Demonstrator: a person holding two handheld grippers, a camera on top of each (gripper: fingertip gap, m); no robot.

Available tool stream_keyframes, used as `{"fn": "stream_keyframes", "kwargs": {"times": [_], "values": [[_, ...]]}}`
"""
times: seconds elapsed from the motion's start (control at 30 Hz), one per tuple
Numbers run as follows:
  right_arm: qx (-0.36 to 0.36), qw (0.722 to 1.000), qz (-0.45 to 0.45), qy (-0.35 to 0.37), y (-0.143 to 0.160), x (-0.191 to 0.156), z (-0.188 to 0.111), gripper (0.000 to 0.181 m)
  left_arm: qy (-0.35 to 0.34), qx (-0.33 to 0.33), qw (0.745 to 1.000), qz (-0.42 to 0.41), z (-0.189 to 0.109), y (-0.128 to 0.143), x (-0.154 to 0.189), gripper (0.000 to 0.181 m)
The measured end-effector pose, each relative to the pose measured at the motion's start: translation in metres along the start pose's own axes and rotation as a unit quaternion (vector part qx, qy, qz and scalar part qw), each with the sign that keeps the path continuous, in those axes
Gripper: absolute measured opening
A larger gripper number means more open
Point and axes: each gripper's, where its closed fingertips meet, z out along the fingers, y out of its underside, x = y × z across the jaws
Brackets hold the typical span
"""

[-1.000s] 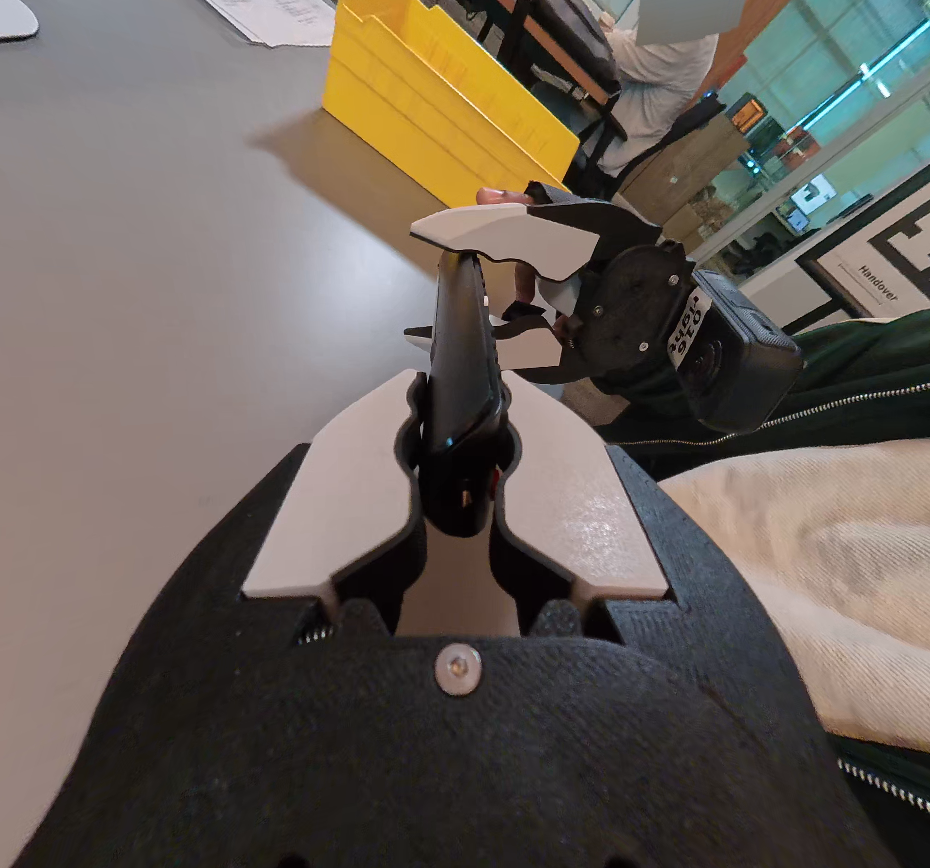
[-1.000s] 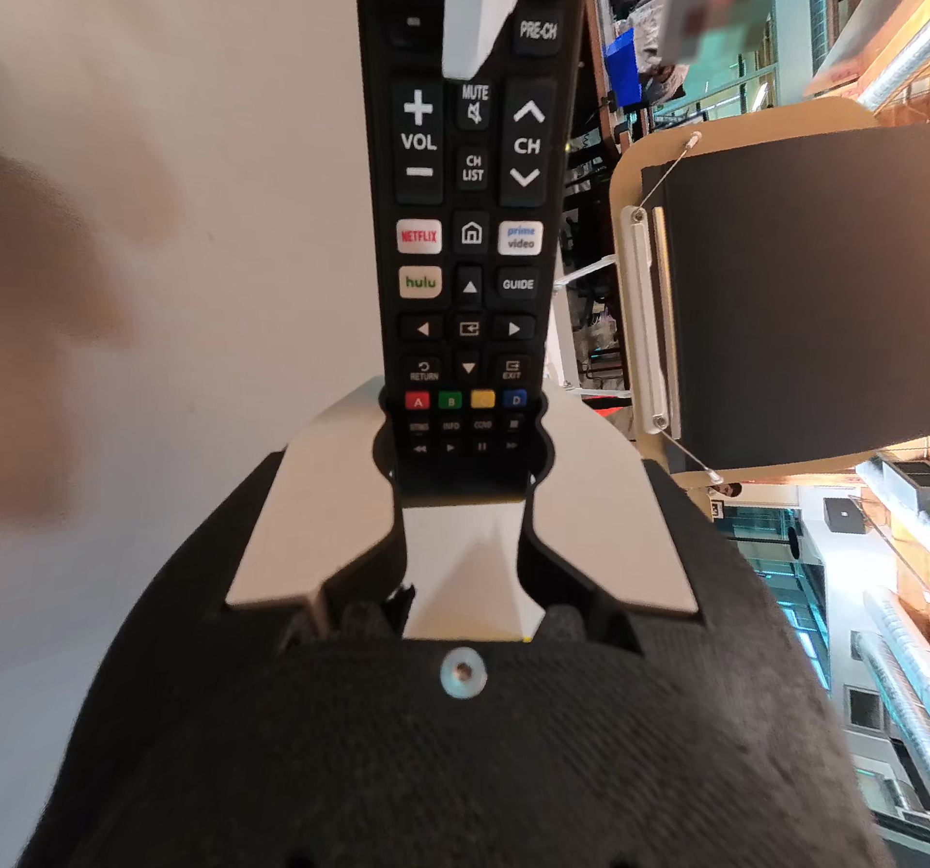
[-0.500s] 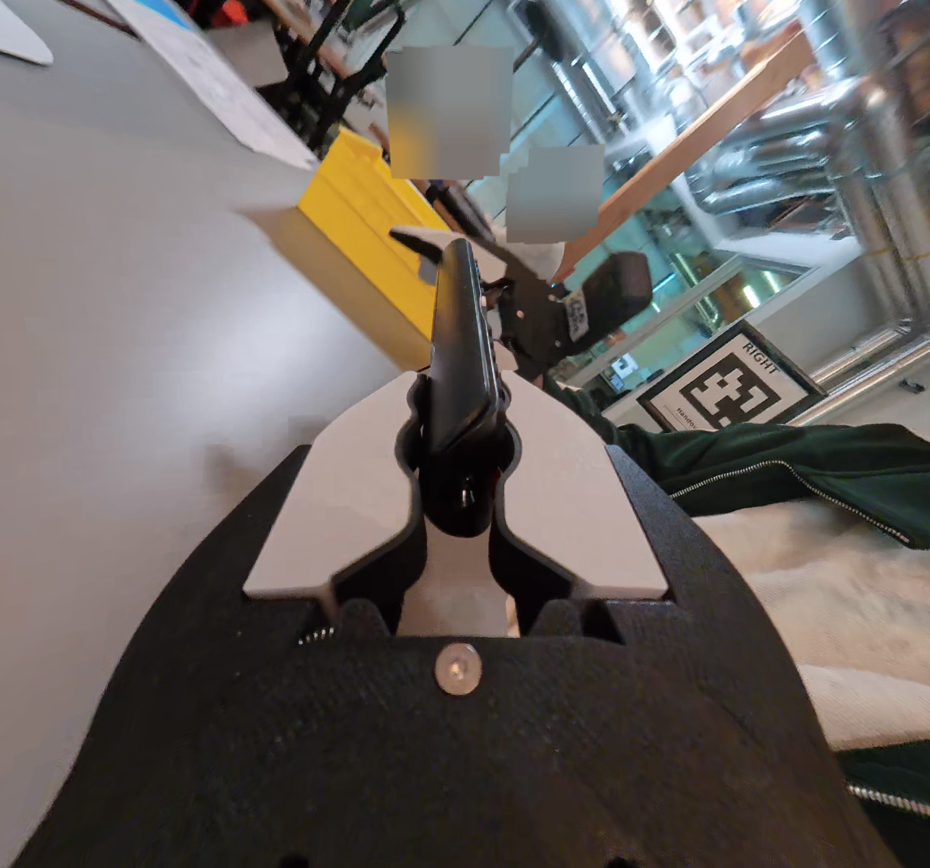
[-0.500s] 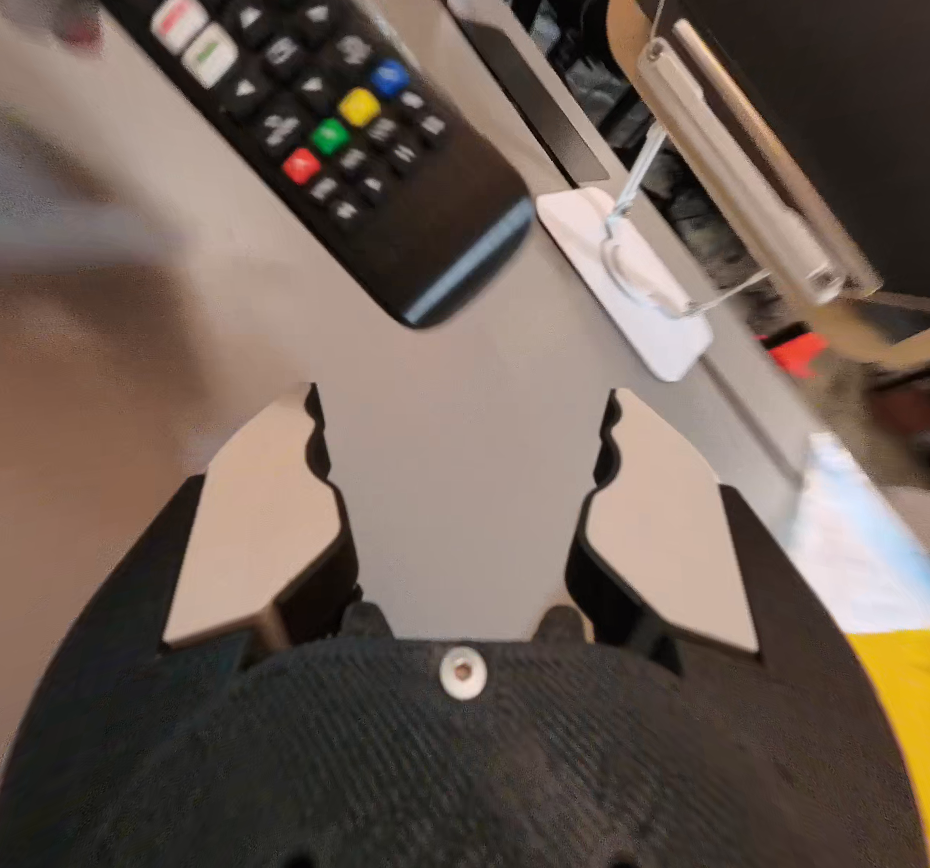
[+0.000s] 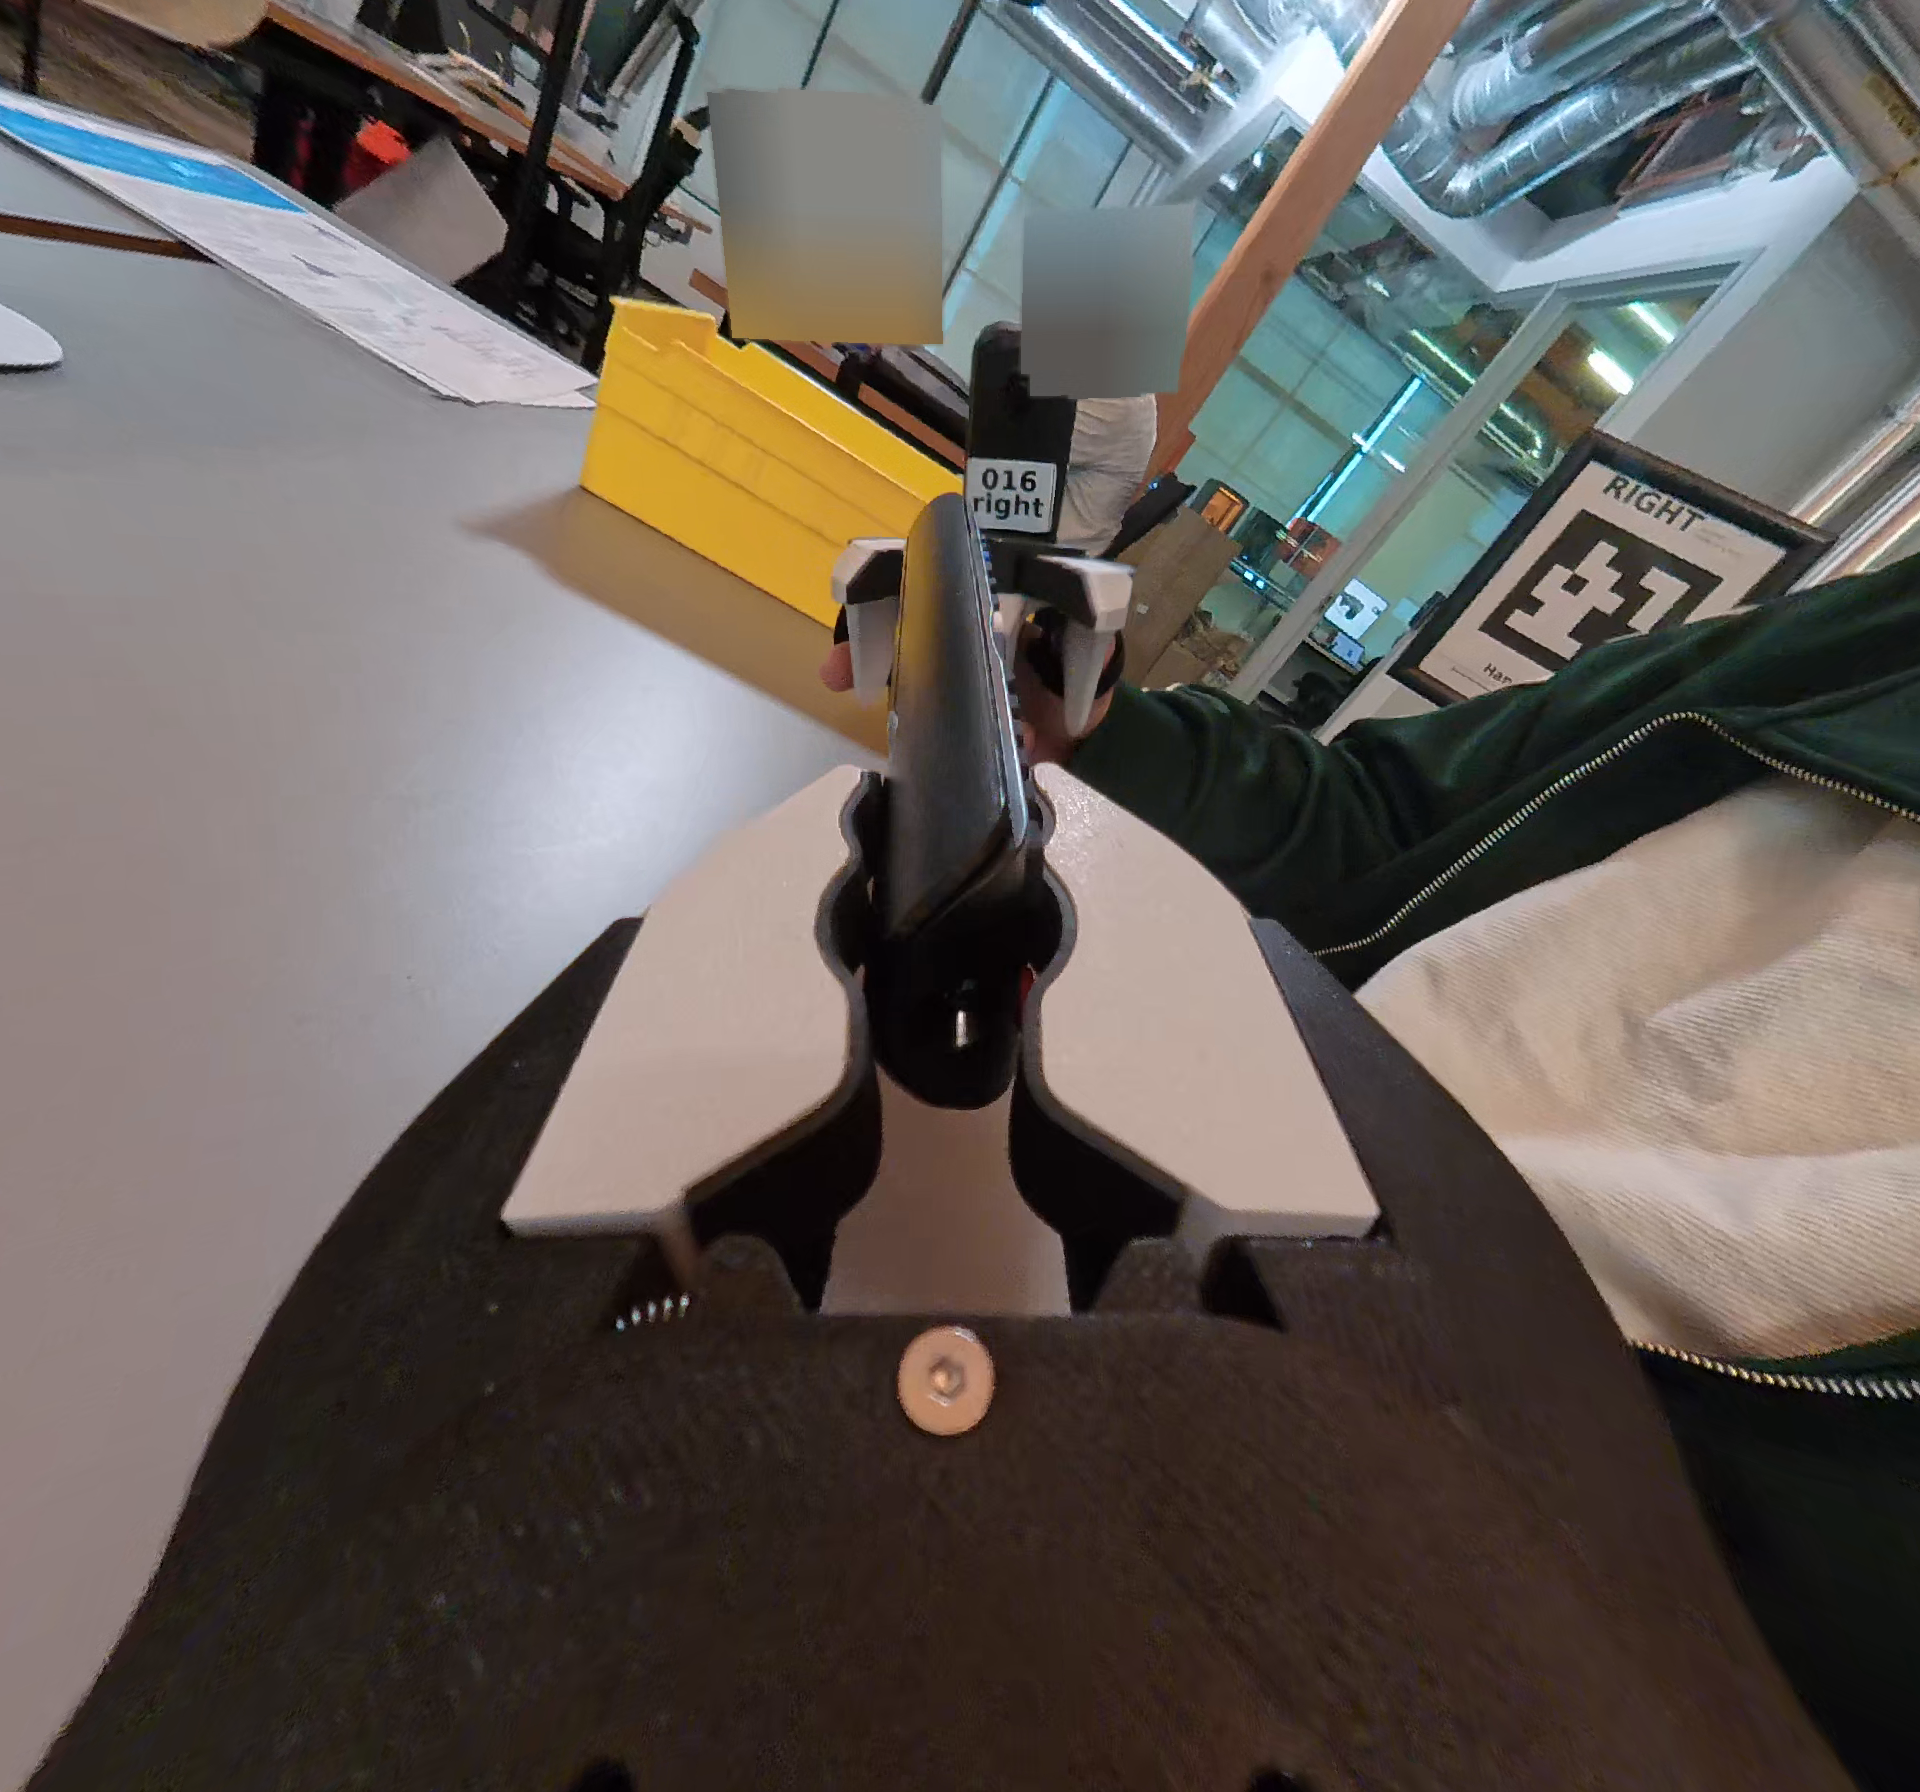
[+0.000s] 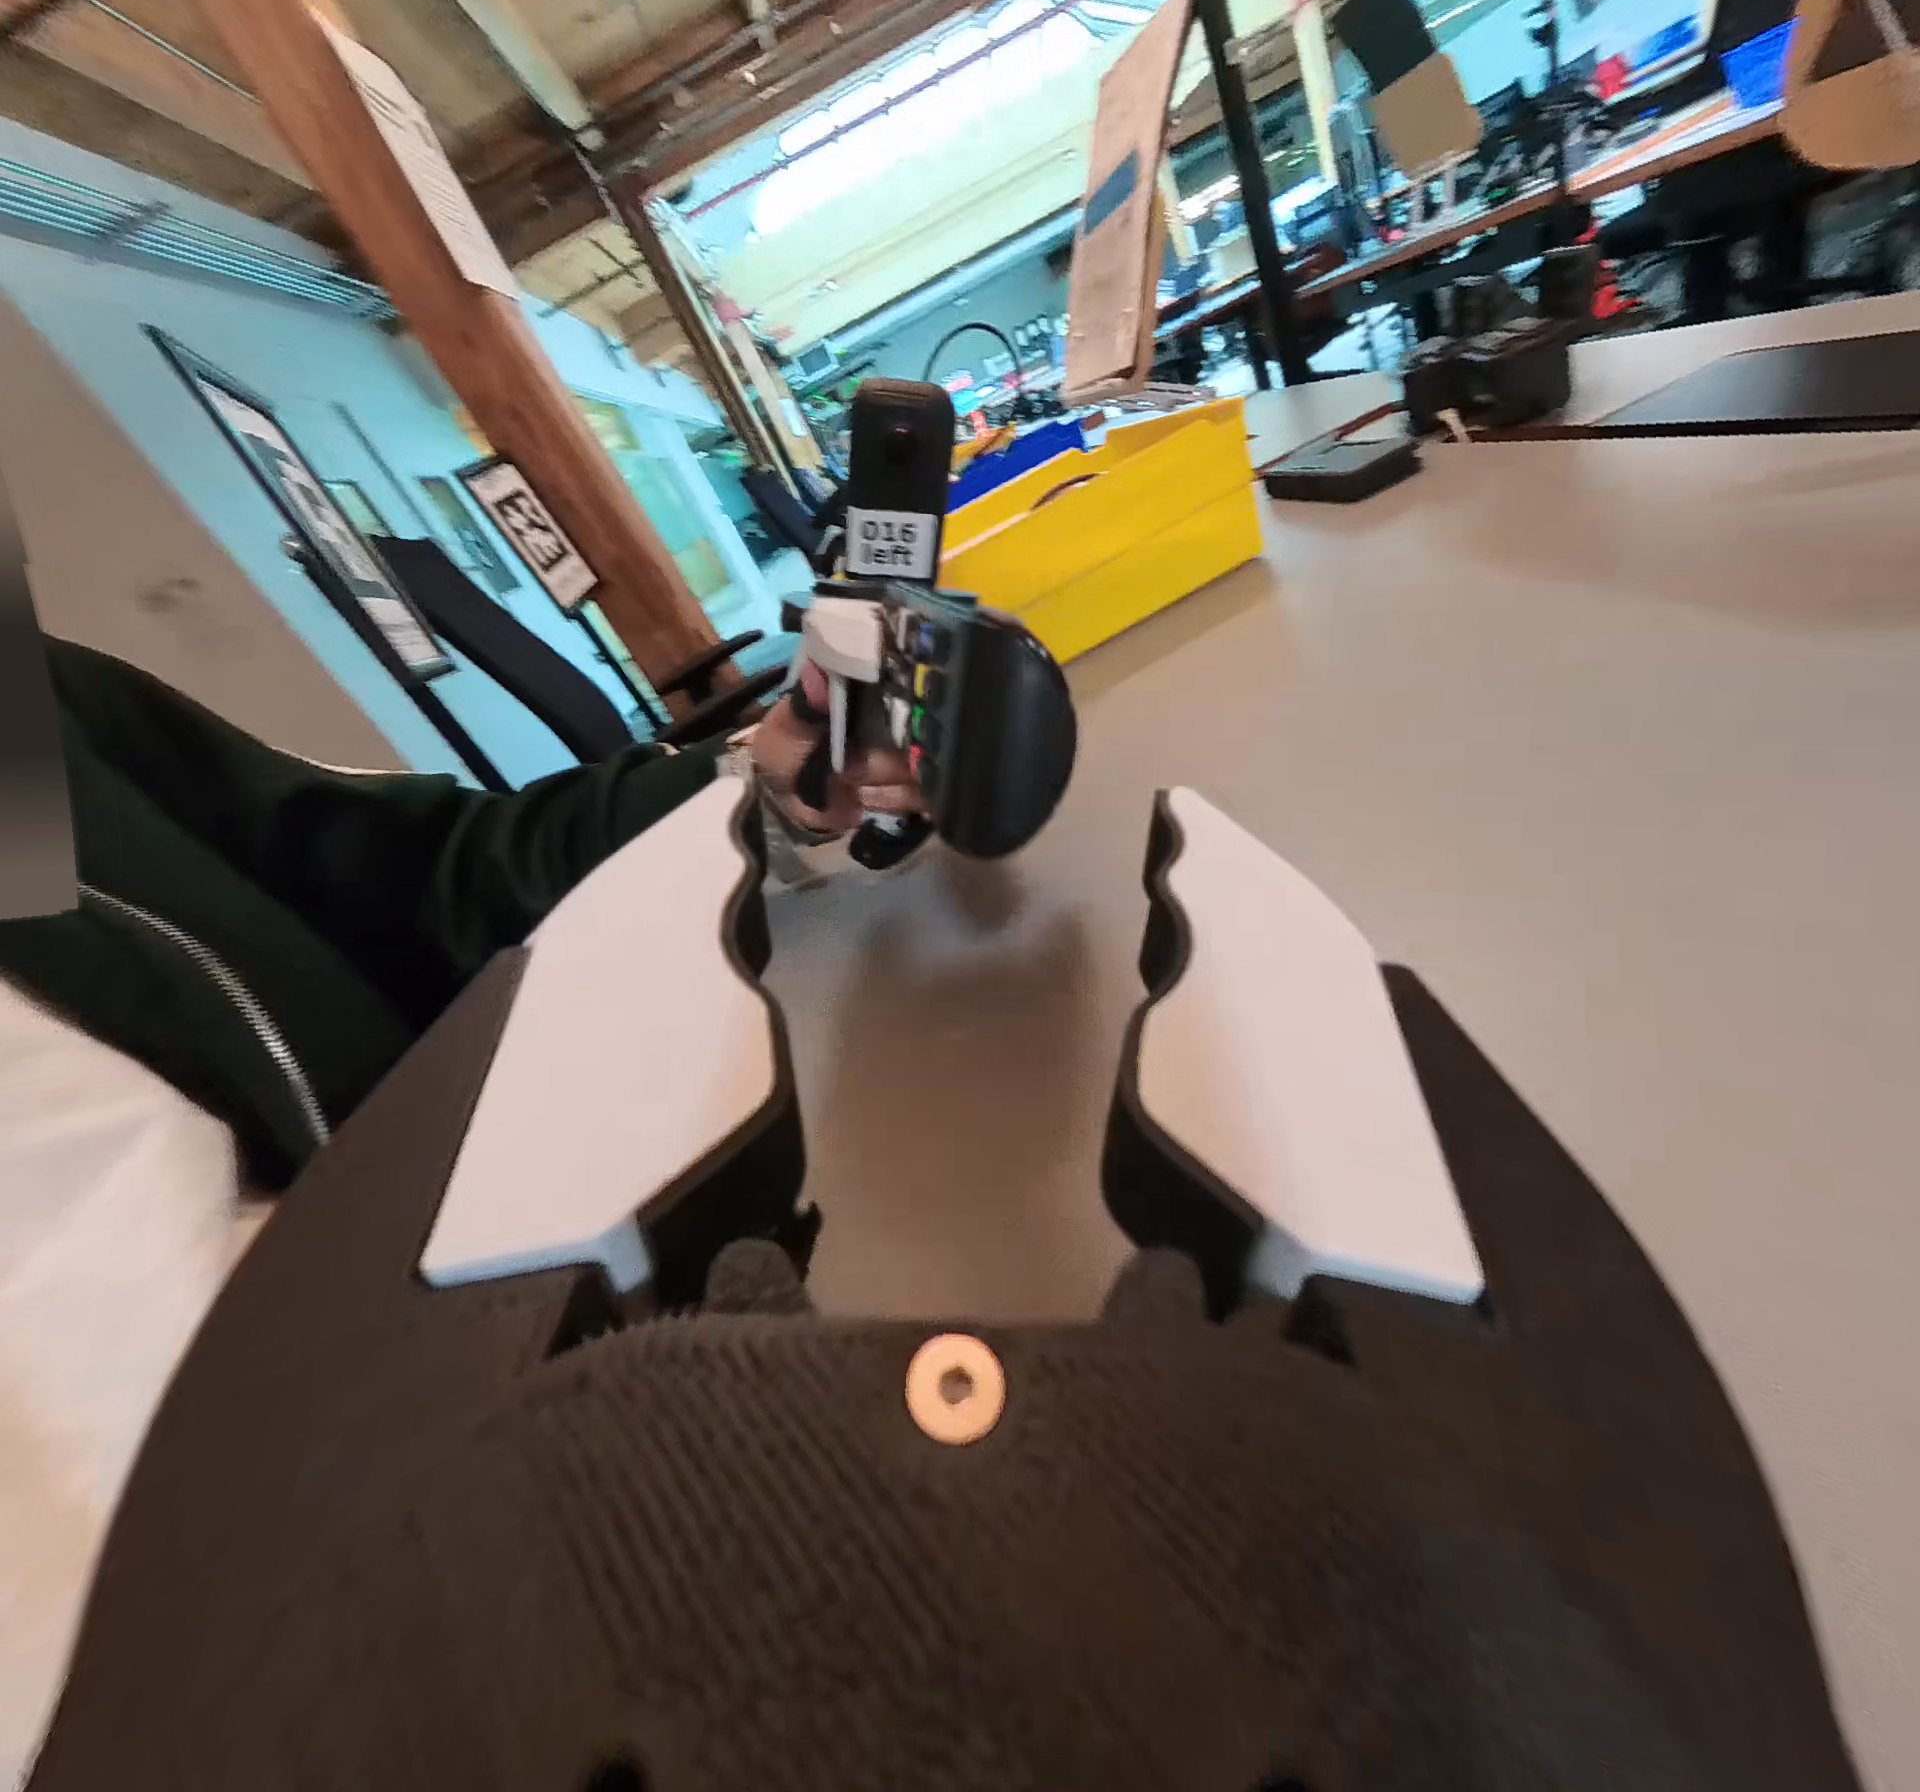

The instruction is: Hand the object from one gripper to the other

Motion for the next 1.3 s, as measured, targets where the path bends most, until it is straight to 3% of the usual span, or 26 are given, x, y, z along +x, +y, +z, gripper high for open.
{"fn": "stream_keyframes", "kwargs": {"times": [0.43, 0.63, 0.8, 0.9, 1.03, 1.17, 1.3], "values": [[-0.055, 0.998, 0.032, -0.030, 0.029, -0.012, 0.025, 0.040, 0.028, -0.045, 0.999, -0.003, 0.022, 0.019, 0.010, 0.025], [-0.048, 0.996, 0.056, -0.048, 0.028, -0.017, 0.027, 0.026, 0.039, -0.038, 0.998, -0.016, 0.023, 0.018, 0.012, 0.025], [-0.040, 0.997, 0.055, -0.048, 0.024, -0.019, 0.027, 0.025, 0.047, -0.001, 0.999, -0.019, 0.024, 0.009, 0.016, 0.026], [-0.030, 0.997, 0.051, -0.055, 0.018, -0.022, 0.024, 0.025, 0.054, 0.035, 0.998, -0.026, 0.024, 0.000, 0.017, 0.052], [0.009, 0.995, 0.074, -0.066, 0.005, -0.021, 0.017, 0.024, 0.030, 0.060, 0.998, -0.015, 0.020, -0.004, 0.008, 0.075], [0.049, 0.991, 0.105, -0.060, -0.007, -0.012, 0.007, 0.025, 0.006, 0.056, 0.998, 0.003, 0.018, -0.003, 0.002, 0.074], [0.051, 0.992, 0.116, -0.030, -0.007, 0.001, 0.001, 0.024, -0.104, 0.027, 0.989, 0.103, 0.014, -0.002, -0.015, 0.075]]}}
